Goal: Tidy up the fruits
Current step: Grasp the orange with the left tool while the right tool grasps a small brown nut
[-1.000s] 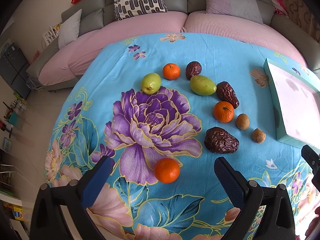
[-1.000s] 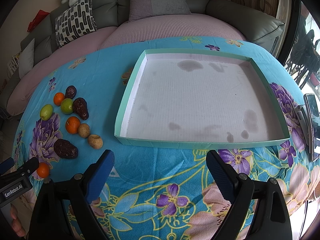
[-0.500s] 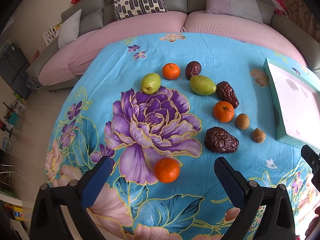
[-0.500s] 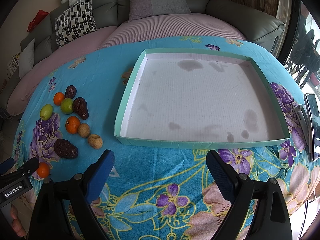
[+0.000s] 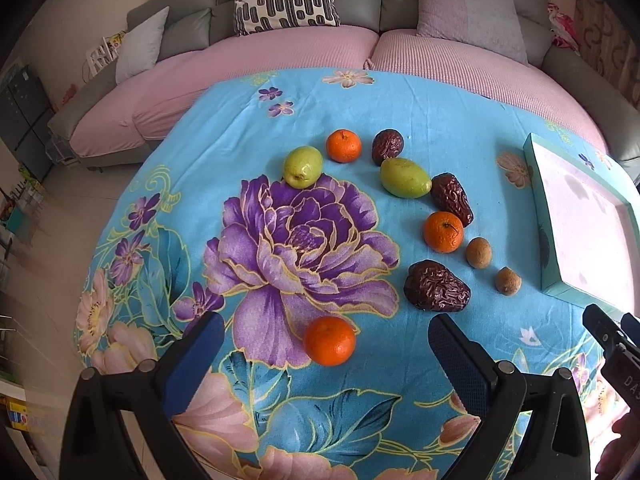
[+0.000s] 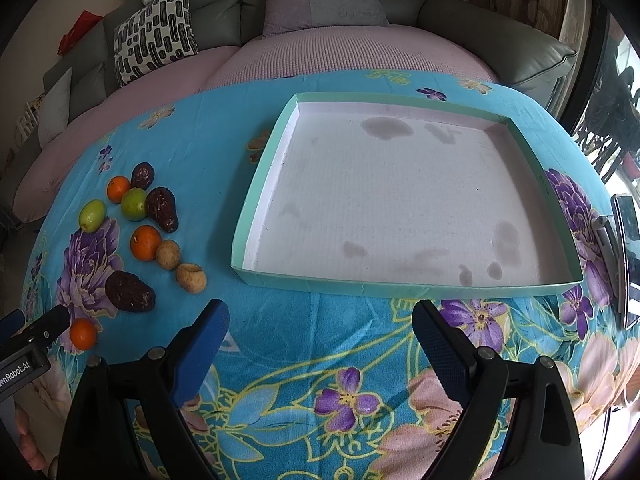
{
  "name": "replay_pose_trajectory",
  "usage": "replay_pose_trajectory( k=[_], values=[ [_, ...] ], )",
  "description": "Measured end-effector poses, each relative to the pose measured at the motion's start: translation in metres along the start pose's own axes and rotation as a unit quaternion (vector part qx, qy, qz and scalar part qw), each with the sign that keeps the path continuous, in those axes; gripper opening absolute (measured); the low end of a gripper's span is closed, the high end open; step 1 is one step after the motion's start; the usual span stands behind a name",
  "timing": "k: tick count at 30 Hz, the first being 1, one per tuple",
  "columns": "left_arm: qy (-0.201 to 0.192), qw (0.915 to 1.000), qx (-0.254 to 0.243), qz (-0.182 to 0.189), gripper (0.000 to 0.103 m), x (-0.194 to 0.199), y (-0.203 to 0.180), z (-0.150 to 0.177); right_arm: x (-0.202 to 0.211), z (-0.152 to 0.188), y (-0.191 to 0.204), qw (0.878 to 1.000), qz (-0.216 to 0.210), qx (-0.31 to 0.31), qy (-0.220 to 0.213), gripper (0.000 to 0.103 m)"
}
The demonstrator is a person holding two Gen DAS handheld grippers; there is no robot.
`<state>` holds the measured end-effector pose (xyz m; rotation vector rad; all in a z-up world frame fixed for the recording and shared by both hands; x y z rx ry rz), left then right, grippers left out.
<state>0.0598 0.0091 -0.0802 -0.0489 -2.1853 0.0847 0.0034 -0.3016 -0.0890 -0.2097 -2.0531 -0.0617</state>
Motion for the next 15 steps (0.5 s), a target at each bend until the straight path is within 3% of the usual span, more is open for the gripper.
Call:
replay_pose_trajectory(
  k=[4,9,11,15],
  values=[
    [0.004,0.9997,0.003,0.022,0.103,0.003,0.004,-0.003,0.001,-0.003,0.004,1.000,-0.002,0.009,-0.004,0.093],
    [-0.031,0.9970,0.030,0.065,0.103,0.015,0.015,-0.021,0.001,-0.019,0.025,0.998,-0.046,0.020,-0.031,0.093],
    [-0.044,0.9967,0.026,0.063,0.103,0.017,0.021,-0.027,0.003,-0.027,0.034,0.997,-0.059,0.027,-0.044,0.093],
    [0.003,0.9970,0.015,0.076,0.103,0.010,0.026,-0.021,0.007,-0.048,0.050,0.993,-0.095,0.028,-0.070,0.093]
  ],
)
Point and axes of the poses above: each gripper's, at about its wrist camera, not at the fingertips, and x roughly against the way its jaws point, y to its left, z to its underside, the point moved 10 cm from there along -x, roughly the way its jaws point, and after that the axes turned 14 degrees about x, right-handed, at the moved point
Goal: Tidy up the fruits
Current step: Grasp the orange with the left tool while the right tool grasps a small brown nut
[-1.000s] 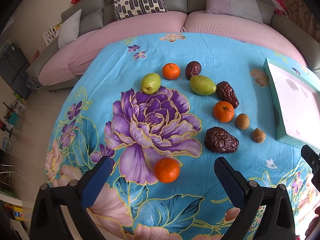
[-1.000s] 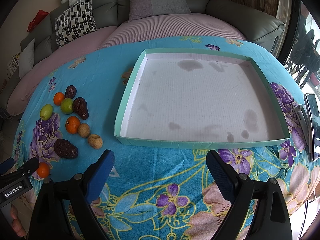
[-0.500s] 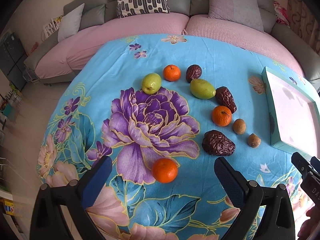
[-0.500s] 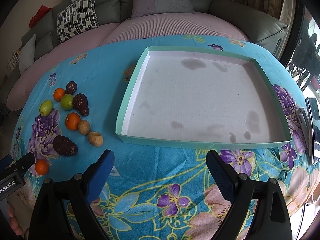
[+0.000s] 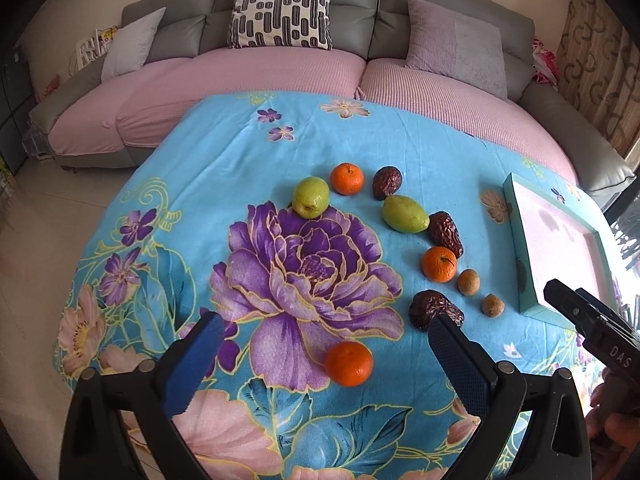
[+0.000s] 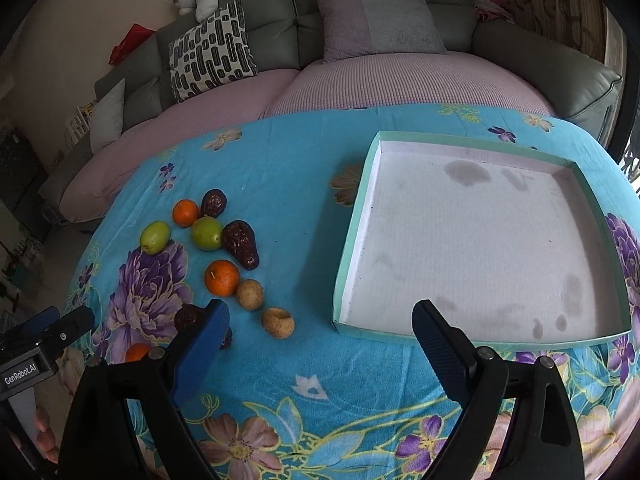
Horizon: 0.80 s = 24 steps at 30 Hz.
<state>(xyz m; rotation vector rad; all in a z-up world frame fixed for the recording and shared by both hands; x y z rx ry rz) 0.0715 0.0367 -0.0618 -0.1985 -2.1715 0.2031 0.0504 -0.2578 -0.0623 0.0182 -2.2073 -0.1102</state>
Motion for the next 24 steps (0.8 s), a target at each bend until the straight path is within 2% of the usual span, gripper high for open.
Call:
replay_pose_trajectory(
  k=[3,4,5,6,8,10,13,15,19,21,24],
  values=[
    [0.028,0.9996,0.005,0.002,0.102,-0.012,0.004,0.011,-0.008,-0.003,0.013,0.999,-0.039,0.002,0.004,0.090],
    [0.038,0.9993,0.000,-0.002,0.101,-0.018,0.004,0.017,-0.011,-0.003,0.016,0.999,-0.046,0.003,0.007,0.085],
    [0.048,0.9988,-0.002,-0.004,0.098,-0.023,0.005,0.021,-0.014,-0.002,0.018,0.999,-0.051,0.003,0.012,0.072],
    [0.061,0.9982,-0.002,-0.001,0.092,-0.028,0.005,0.027,-0.018,-0.001,0.020,0.998,-0.057,0.004,0.016,0.063],
    [0.087,0.9961,0.000,0.013,0.087,-0.039,0.002,0.037,-0.026,0.002,0.024,0.997,-0.067,0.007,0.029,0.059],
    [0.102,0.9946,0.002,0.018,0.080,-0.047,0.000,0.043,-0.034,0.005,0.030,0.996,-0.074,0.016,0.043,0.050],
    [0.117,0.9929,0.002,0.017,0.065,-0.058,-0.001,0.050,-0.047,0.014,0.039,0.994,-0.082,0.031,0.072,0.045],
    [0.132,0.9911,0.005,0.017,0.051,-0.068,0.000,0.057,-0.057,0.019,0.041,0.992,-0.078,0.041,0.089,0.036],
    [0.150,0.9884,0.011,0.023,0.047,-0.079,0.000,0.067,-0.065,0.022,0.038,0.992,-0.066,0.044,0.103,0.031],
    [0.152,0.9880,0.013,0.025,0.046,-0.083,0.000,0.071,-0.067,0.023,0.035,0.992,-0.060,0.044,0.105,0.024],
    [0.159,0.9868,0.013,0.029,0.038,-0.088,0.000,0.074,-0.067,0.024,0.034,0.992,-0.063,0.040,0.106,0.024]
  ],
)
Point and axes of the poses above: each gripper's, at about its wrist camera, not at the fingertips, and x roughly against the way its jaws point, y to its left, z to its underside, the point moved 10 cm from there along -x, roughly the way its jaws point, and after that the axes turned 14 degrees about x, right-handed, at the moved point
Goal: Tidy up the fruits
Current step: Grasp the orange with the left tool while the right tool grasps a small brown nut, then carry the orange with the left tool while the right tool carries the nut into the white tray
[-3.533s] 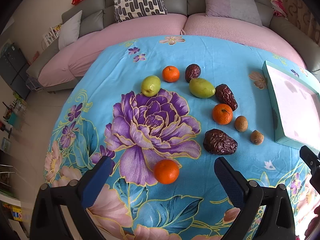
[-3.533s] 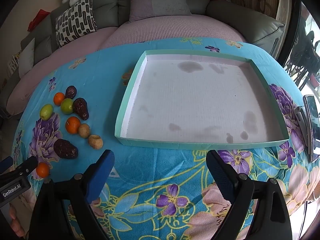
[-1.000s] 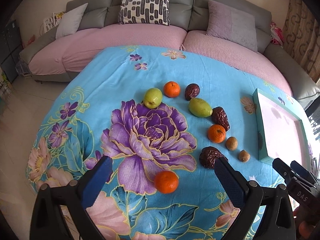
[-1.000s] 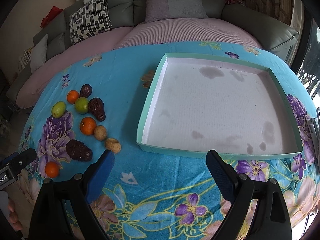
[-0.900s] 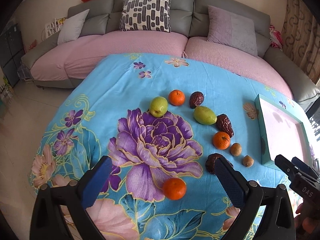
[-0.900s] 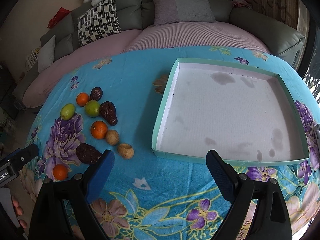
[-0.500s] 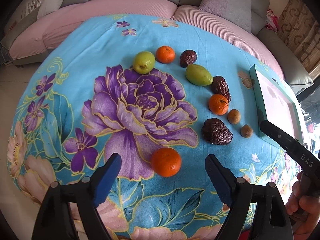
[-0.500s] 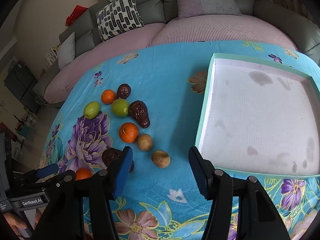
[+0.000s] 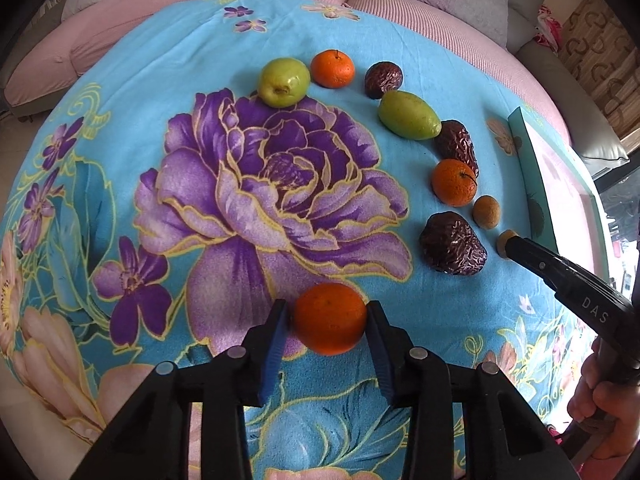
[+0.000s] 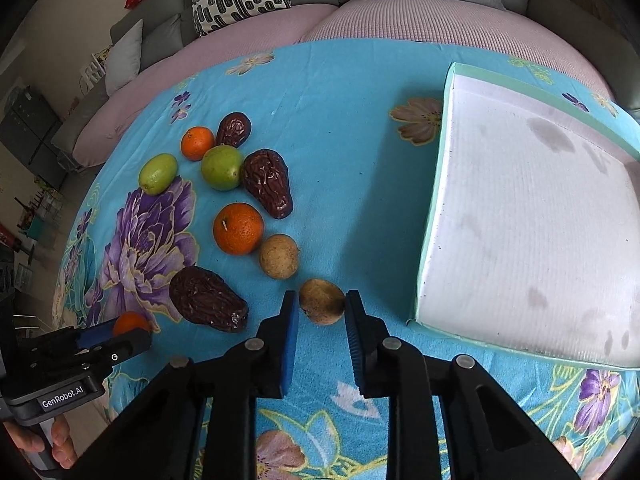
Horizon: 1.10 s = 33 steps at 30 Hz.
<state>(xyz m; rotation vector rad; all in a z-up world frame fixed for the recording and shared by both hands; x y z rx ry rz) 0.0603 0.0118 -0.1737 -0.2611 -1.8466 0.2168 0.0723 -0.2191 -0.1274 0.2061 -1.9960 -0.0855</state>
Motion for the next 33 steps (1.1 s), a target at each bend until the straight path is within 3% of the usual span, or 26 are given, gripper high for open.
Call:
replay_pose_trajectory(
  k=[5,7,16,24,33],
  values=[
    [0.000,1.0000,0.006,0.004,0.038,-0.004,0.001,-0.005,0.000,-0.003,0.001,1.000,0.002,0.003,-0.002,0.023],
    [-0.001,0.9999,0.011,0.004,0.038,0.014,0.001,-0.007,0.004,-0.004,0.001,1.000,-0.002,-0.001,-0.009,0.023],
    [-0.033,0.9990,0.021,0.022,0.038,0.050,-0.015,-0.037,0.043,-0.024,-0.010,0.997,0.003,-0.014,-0.077,0.023],
    [-0.068,0.9961,0.006,0.056,0.038,0.061,-0.081,-0.074,0.071,-0.041,-0.059,0.988,0.087,-0.051,-0.118,0.023],
    [-0.054,0.9923,-0.068,0.088,0.038,0.041,-0.187,-0.073,0.087,-0.019,-0.163,0.967,0.168,-0.162,-0.101,0.023]
  ],
)
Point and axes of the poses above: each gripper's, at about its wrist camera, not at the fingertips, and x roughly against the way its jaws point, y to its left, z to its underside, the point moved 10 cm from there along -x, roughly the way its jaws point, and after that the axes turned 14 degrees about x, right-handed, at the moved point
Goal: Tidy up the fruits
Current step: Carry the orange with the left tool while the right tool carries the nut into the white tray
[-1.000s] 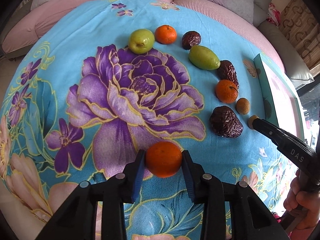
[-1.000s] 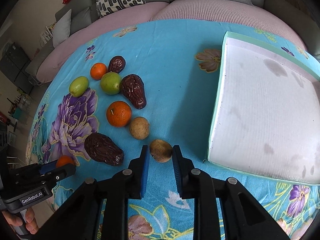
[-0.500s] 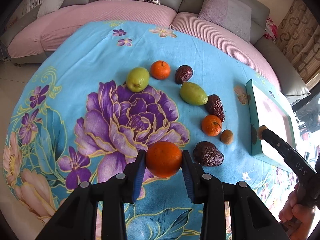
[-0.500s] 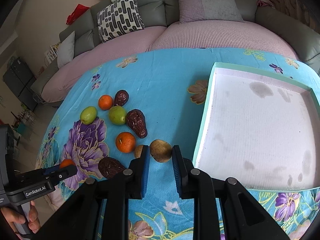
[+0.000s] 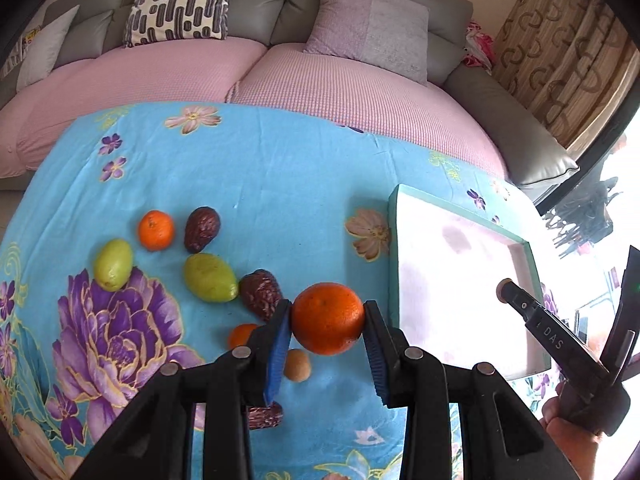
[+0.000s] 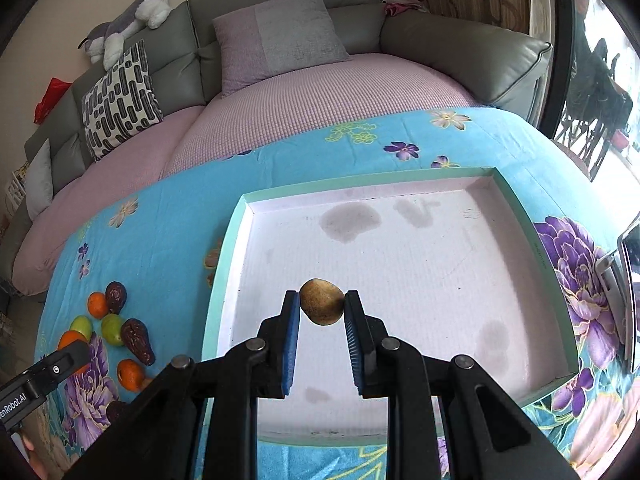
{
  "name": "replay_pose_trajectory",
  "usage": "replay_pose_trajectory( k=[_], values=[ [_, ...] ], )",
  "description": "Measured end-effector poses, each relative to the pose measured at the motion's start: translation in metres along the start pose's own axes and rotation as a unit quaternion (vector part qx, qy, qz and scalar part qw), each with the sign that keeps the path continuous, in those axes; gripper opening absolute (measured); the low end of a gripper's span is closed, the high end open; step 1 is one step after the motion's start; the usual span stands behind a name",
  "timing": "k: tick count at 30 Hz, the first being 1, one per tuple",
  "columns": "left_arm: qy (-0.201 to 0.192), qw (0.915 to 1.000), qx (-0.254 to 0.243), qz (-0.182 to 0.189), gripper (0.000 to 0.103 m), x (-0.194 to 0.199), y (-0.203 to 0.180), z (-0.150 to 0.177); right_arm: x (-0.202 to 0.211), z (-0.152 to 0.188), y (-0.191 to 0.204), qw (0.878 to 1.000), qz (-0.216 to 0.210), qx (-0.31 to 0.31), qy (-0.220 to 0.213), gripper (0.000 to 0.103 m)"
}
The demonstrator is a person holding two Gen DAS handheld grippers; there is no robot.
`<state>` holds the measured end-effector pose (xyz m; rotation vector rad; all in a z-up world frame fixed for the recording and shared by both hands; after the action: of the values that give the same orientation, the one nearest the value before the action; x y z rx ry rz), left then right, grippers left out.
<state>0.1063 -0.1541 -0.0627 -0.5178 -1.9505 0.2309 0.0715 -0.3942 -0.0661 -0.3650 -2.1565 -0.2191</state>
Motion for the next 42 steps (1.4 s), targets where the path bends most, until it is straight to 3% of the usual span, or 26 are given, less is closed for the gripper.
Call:
replay_pose_trajectory(
  k=[10,16,24,32,42],
  values=[
    [0.035,0.9930,-0.100,0.052,0.038,-0.062,-0.118,0.011,-0.019,-0.003,-0.083,0.995,0.052,-0.078,0.019,0.023],
    [0.052,0.9878,-0.135,0.059,0.038,-0.100,-0.154,0.018,-0.040,0.002,-0.105,0.992,0.063,-0.098,0.040,0.023],
    [0.077,0.9865,-0.138,0.041,0.038,-0.144,-0.145,0.034,-0.057,0.010,-0.116,0.990,0.065,-0.110,0.055,0.023],
    [0.077,0.9870,-0.133,0.047,0.038,-0.144,-0.141,0.036,-0.057,0.012,-0.116,0.990,0.071,-0.106,0.061,0.024],
    [0.079,0.9858,-0.146,0.027,0.040,-0.138,-0.138,0.040,-0.056,0.014,-0.118,0.989,0.074,-0.106,0.072,0.024]
  ],
)
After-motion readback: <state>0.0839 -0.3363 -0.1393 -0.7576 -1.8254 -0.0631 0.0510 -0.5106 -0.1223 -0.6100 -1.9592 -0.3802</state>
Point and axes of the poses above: each gripper's, at about its wrist camera, not at the fingertips, and x roughly against the way its jaws point, y to its left, z to its underside, the point moved 10 cm from there along -x, roughly the way its jaws point, and after that the axes turned 14 degrees about x, right-handed, at the moved point
